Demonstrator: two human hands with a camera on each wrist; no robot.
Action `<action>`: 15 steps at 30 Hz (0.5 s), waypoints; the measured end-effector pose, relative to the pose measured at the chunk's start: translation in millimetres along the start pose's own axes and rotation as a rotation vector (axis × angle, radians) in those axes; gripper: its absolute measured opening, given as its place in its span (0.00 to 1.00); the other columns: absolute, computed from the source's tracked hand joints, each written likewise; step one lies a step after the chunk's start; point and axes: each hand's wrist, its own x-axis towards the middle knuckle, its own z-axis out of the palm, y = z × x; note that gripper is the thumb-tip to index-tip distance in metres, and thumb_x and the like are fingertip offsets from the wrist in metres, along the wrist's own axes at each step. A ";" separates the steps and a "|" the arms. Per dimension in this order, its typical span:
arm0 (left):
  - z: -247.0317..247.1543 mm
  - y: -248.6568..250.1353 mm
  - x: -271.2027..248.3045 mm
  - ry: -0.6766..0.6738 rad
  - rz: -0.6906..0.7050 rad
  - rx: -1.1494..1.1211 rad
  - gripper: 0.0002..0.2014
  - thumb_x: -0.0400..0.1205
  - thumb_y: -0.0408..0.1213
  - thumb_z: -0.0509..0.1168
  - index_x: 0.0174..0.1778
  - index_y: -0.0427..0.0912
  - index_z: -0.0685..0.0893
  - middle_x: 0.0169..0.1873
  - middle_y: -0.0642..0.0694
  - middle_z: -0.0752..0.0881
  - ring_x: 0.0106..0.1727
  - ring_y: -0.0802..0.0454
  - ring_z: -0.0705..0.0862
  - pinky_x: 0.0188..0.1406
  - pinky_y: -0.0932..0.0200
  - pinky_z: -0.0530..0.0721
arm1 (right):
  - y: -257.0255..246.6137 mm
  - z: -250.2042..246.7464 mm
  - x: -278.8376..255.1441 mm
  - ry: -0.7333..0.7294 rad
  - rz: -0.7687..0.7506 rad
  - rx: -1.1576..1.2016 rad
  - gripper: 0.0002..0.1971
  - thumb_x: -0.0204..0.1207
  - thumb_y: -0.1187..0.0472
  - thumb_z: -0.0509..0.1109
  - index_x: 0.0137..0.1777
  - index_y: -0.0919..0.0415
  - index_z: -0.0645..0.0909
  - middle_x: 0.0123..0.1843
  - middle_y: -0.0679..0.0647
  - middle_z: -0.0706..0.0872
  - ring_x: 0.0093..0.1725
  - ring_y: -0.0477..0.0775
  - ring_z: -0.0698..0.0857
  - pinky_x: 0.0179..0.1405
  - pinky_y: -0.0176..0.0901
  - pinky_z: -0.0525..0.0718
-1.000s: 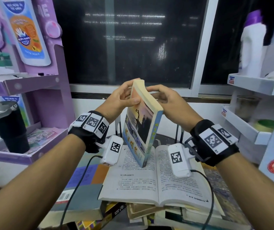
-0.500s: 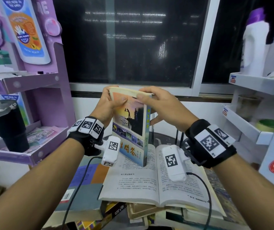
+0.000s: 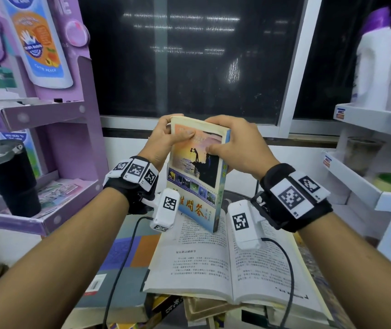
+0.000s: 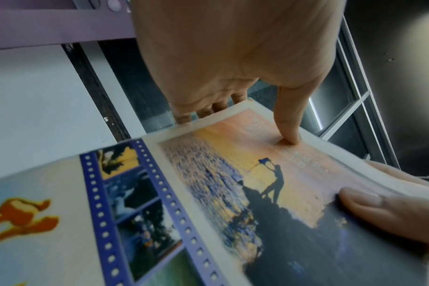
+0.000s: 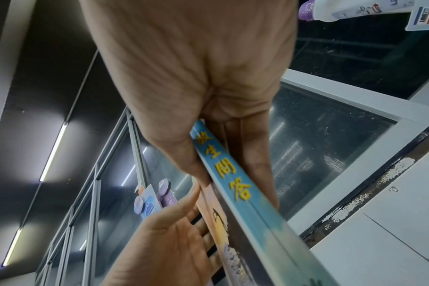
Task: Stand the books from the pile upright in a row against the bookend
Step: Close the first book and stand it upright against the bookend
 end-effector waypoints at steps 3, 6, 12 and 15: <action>-3.3 -2.3 10.7 0.004 -0.018 0.091 0.27 0.77 0.37 0.71 0.72 0.45 0.72 0.59 0.44 0.85 0.59 0.48 0.85 0.52 0.55 0.84 | 6.9 3.1 8.5 0.048 -0.012 -0.027 0.18 0.76 0.63 0.74 0.65 0.51 0.81 0.54 0.48 0.86 0.51 0.49 0.86 0.25 0.31 0.84; -10.0 -10.6 19.6 0.062 -0.048 0.187 0.23 0.80 0.39 0.68 0.71 0.47 0.74 0.59 0.49 0.85 0.60 0.55 0.82 0.61 0.51 0.76 | 15.2 7.3 20.2 0.088 -0.003 -0.066 0.18 0.76 0.62 0.73 0.66 0.51 0.80 0.56 0.50 0.86 0.54 0.50 0.85 0.26 0.34 0.85; -33.5 -45.7 33.1 0.181 -0.148 0.318 0.18 0.82 0.37 0.65 0.69 0.44 0.78 0.59 0.46 0.83 0.61 0.49 0.80 0.56 0.54 0.74 | 33.8 17.9 45.6 0.131 0.054 -0.105 0.16 0.76 0.63 0.72 0.63 0.51 0.81 0.55 0.51 0.86 0.53 0.54 0.86 0.30 0.47 0.90; -44.4 -65.9 42.4 0.200 -0.200 0.370 0.17 0.82 0.35 0.63 0.67 0.42 0.80 0.60 0.43 0.82 0.59 0.48 0.79 0.56 0.55 0.73 | 44.1 25.7 60.6 0.153 0.083 -0.096 0.15 0.76 0.63 0.72 0.62 0.53 0.81 0.54 0.51 0.87 0.52 0.55 0.87 0.39 0.52 0.91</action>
